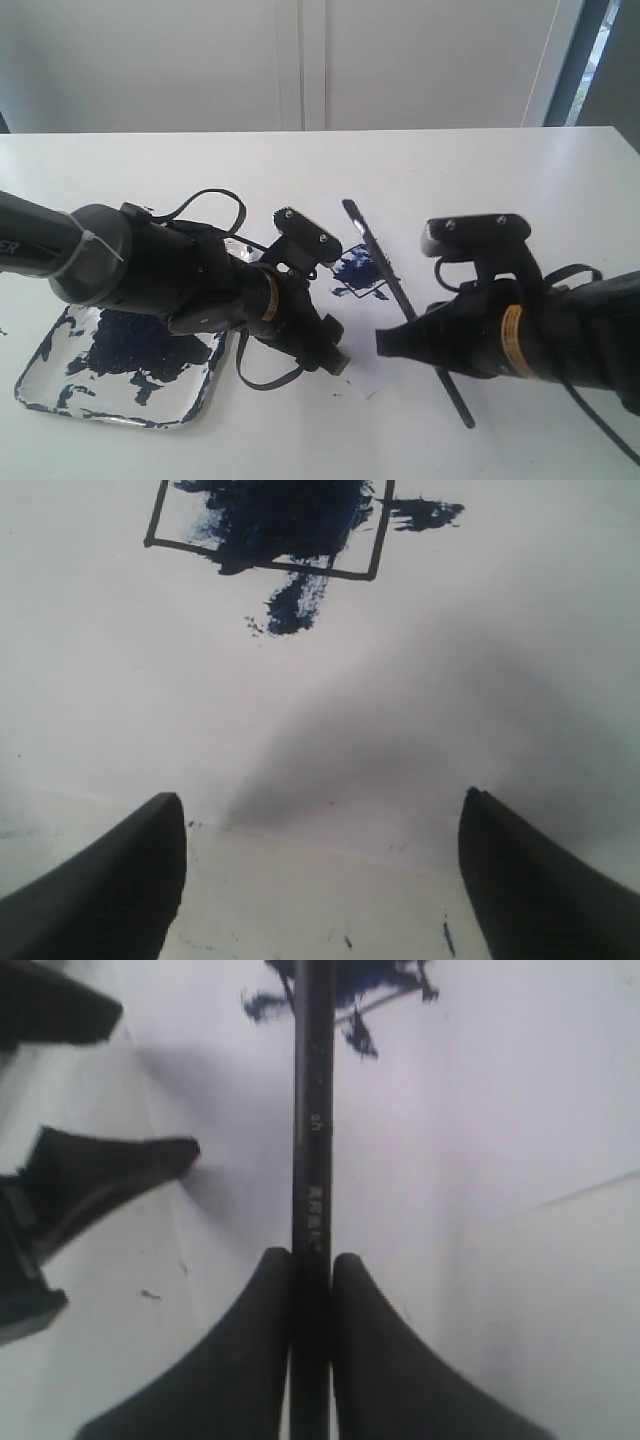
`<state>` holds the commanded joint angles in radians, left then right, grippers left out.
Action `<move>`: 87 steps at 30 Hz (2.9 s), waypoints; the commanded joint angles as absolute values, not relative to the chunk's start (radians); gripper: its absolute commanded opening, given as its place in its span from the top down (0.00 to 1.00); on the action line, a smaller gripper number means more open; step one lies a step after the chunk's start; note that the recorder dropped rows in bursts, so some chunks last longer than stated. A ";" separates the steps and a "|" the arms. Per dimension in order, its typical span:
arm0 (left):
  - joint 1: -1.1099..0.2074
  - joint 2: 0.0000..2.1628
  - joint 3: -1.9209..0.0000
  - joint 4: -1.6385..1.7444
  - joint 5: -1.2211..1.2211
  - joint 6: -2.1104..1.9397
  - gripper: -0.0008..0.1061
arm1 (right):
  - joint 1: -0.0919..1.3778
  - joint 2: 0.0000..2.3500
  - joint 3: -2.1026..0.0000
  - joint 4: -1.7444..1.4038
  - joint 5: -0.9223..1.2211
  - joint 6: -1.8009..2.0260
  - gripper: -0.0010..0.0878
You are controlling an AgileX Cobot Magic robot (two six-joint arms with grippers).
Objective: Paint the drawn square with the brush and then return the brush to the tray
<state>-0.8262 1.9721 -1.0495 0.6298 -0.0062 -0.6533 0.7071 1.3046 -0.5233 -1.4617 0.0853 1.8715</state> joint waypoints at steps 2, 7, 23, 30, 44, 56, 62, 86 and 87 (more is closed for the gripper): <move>-0.826 1.972 -1.049 0.630 -0.006 -0.653 0.26 | 0.707 1.245 -0.523 -1.391 0.115 1.872 0.99; -0.826 1.972 -1.049 0.630 -0.006 -0.653 0.26 | 0.707 1.164 -0.514 -1.228 0.110 1.872 0.99; -0.826 1.972 -1.049 0.630 0.022 -0.653 0.26 | 0.707 1.160 -0.359 -1.094 -0.273 2.048 0.99; -0.826 1.972 -1.049 0.630 0.025 -0.653 0.26 | 0.707 1.160 -0.338 -1.028 -0.319 2.098 0.99; -0.826 1.972 -1.049 0.630 0.025 -0.653 0.26 | 0.707 1.262 -0.285 -0.978 -0.412 2.098 0.99; -0.826 1.972 -1.049 0.626 0.031 -0.657 0.26 | 0.707 1.366 -0.383 -0.930 -0.363 2.063 0.99; -0.826 1.972 -1.049 0.626 0.031 -0.657 0.26 | 0.696 1.410 -0.399 -0.932 -0.375 2.063 0.99; -0.826 1.972 -1.049 0.626 0.045 -0.657 0.26 | 0.589 1.497 -0.430 -0.937 -0.462 2.053 0.99; -0.826 1.972 -1.049 0.626 0.045 -0.657 0.26 | 0.587 1.504 -0.430 -0.937 -0.474 2.053 0.99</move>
<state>-0.8262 1.9721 -1.0495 0.6259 0.0453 -0.6574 0.5869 1.5036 -0.4303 -0.9369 -0.4745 2.0526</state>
